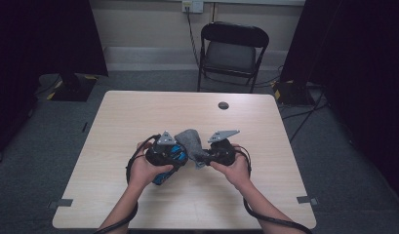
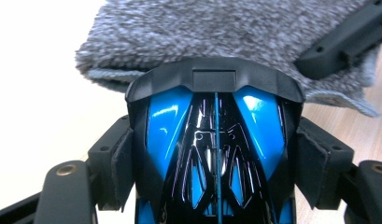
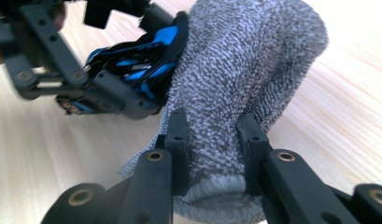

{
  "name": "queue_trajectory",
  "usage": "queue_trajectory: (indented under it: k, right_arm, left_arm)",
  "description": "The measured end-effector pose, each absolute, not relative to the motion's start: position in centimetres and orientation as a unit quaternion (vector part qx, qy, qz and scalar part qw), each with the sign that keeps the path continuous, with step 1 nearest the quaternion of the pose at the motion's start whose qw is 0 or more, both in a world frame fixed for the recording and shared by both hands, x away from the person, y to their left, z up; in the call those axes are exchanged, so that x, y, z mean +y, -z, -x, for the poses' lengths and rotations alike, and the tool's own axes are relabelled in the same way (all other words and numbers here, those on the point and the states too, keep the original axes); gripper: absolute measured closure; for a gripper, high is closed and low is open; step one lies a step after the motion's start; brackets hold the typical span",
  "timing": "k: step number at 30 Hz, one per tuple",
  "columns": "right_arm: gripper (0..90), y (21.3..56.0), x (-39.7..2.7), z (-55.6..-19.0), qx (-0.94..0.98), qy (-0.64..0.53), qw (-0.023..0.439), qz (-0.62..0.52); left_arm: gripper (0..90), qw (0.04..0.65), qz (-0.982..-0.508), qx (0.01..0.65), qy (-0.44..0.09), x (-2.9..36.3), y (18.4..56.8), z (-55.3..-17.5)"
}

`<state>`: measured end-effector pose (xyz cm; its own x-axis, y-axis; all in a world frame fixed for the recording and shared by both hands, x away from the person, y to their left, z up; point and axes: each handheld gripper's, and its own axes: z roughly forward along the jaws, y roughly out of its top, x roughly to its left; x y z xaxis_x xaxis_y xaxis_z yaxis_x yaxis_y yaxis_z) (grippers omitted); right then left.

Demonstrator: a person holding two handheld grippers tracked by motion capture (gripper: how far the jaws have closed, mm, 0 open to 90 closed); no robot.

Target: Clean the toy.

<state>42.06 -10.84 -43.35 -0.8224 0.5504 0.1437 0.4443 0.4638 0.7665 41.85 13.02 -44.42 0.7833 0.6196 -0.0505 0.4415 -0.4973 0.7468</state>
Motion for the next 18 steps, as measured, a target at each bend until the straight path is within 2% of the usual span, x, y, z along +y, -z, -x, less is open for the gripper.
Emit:
queue_trajectory:
  k: [18]
  right_arm:
    - [71.2, 43.9, -11.8, -39.0, 0.859, -0.444, 0.037, -0.254]
  left_arm:
    - [25.6, 0.392, -0.848, 0.333, -0.13, 14.3, 44.2, -42.3]
